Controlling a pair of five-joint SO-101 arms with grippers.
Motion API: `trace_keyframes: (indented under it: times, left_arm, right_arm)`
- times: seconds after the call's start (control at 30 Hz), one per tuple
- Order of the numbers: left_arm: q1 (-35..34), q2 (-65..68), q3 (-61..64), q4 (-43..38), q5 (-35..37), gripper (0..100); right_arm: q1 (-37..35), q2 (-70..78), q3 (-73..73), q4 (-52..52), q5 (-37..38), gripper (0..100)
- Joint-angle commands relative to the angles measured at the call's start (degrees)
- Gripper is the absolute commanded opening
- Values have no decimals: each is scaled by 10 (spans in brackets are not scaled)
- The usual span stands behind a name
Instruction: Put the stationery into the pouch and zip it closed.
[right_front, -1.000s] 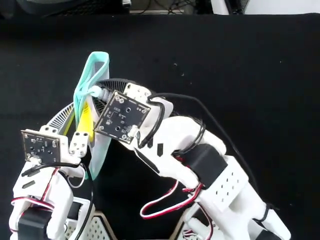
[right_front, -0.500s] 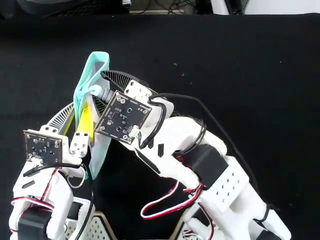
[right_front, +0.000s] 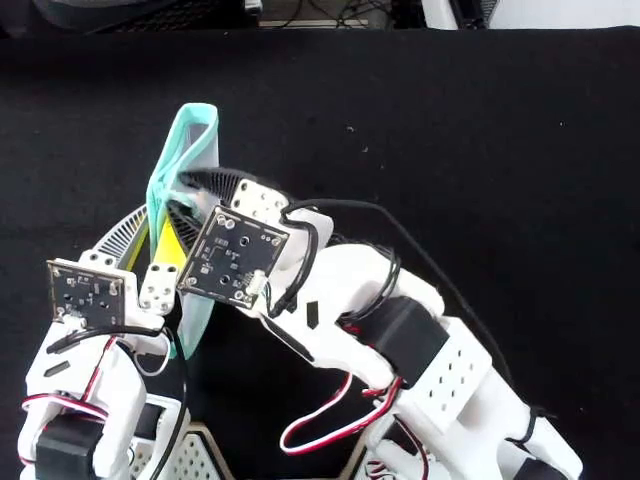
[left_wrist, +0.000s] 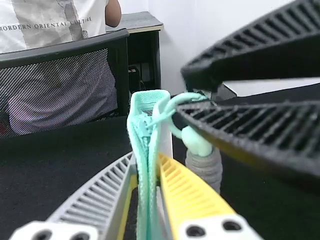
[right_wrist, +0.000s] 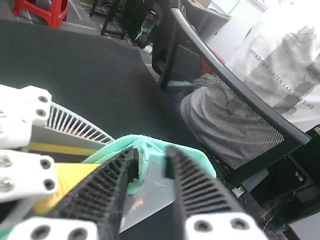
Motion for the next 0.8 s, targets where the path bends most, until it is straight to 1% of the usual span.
trace_keyframes:
  times: [0.0,0.23,0.47,0.77]
  left_arm:
    - [-1,0,5,5,-4,30]
    - [-1,0,5,5,-4,30]
    - [-1,0,5,5,-4,30]
    - [-1,0,4,5,-4,30]
  right_arm:
    - [-4,-19,-1,-23,-6,16]
    - [-3,-15,0,-24,-2,12]
    - [41,-14,0,-23,-2,15]
    - [40,-11,0,-19,-2,15]
